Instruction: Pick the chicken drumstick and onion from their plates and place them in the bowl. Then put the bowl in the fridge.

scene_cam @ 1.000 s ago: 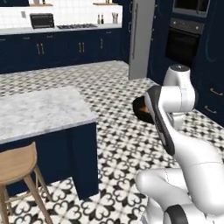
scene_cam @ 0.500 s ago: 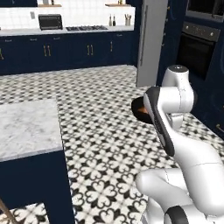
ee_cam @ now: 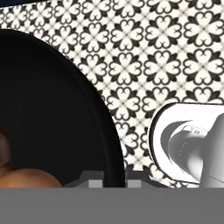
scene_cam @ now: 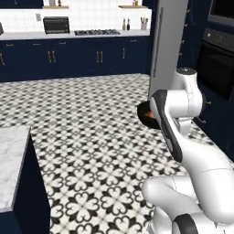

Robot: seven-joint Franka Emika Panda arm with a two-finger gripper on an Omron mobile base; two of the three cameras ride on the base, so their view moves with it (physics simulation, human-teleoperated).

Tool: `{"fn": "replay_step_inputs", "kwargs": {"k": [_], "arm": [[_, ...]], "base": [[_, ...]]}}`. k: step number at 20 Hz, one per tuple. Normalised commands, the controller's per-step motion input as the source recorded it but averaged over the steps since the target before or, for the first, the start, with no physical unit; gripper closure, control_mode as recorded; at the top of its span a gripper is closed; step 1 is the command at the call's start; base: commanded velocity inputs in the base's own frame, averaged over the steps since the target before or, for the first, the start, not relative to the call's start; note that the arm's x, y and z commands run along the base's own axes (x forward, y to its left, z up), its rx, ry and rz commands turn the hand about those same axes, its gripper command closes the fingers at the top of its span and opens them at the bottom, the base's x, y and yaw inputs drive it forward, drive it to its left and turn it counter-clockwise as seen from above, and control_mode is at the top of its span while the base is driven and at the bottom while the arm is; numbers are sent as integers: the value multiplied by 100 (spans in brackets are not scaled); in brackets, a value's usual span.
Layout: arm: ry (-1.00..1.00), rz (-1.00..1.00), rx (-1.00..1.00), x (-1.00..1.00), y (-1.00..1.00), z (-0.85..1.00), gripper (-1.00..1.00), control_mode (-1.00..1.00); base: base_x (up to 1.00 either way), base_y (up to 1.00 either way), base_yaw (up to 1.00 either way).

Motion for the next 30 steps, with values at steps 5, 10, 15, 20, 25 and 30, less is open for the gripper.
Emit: {"fn": "replay_step_inputs", "kwargs": {"k": [5, 10, 15, 20, 25, 30], "arm": [[0, 0, 0, 0, 0, 0, 100, 100], [0, 0, 0, 0, 0, 0, 100, 100], [0, 0, 0, 0, 0, 0, 100, 100], [0, 0, 0, 0, 0, 0, 100, 100], [0, 0, 0, 0, 0, 0, 100, 100], [0, 0, 0, 0, 0, 0, 100, 100]], "base": [[100, -46, 16], [100, -32, 15], [100, -36, 15], [100, -40, 16], [100, -30, 4], [100, -2, 0]]}}
